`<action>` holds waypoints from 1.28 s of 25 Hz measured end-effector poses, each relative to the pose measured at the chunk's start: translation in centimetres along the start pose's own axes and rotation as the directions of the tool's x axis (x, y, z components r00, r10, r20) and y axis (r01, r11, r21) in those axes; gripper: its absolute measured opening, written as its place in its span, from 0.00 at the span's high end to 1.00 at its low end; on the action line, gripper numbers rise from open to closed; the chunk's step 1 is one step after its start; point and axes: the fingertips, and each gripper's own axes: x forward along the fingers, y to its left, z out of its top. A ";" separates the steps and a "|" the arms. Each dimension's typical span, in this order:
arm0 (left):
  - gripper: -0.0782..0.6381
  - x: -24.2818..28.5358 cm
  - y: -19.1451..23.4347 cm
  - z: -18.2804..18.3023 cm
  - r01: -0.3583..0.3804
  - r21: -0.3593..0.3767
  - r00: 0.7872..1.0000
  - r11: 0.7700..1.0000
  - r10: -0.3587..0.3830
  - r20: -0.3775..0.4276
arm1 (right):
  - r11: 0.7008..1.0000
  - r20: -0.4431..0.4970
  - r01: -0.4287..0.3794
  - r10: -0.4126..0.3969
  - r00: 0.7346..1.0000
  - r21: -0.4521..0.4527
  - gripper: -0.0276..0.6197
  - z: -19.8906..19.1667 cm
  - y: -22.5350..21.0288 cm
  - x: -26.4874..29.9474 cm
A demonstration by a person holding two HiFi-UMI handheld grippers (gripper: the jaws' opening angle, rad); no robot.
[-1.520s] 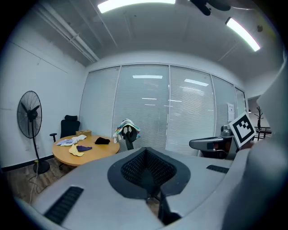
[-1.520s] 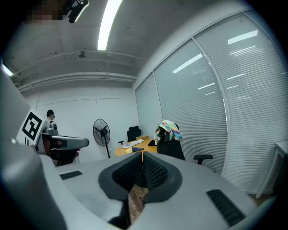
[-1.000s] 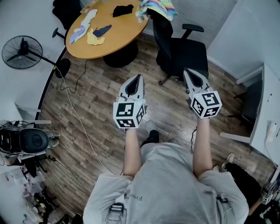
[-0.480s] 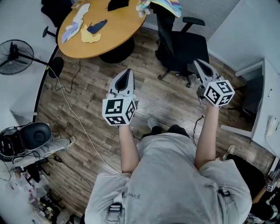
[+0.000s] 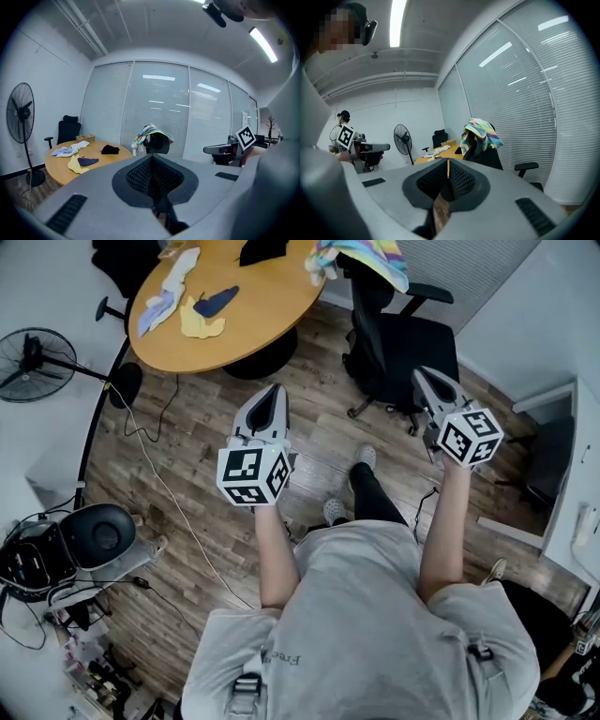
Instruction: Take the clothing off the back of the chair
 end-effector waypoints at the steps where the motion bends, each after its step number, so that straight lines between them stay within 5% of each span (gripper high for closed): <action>1: 0.85 0.7 0.2 0.0 0.000 0.002 1.000 1.000 0.000 -0.003 | 1.000 0.000 -0.005 0.005 1.000 0.001 0.91 0.1 -0.3 0.7; 24: 0.85 18.7 0.7 5.2 0.019 0.119 0.998 0.993 -0.012 -0.059 | 0.996 0.068 -0.086 0.084 0.994 0.033 0.91 7.7 -13.2 11.7; 32: 0.85 24.3 0.9 6.0 -0.004 0.154 0.996 0.988 0.018 -0.089 | 0.993 0.015 -0.118 0.118 0.993 -0.011 0.91 8.5 -17.2 15.0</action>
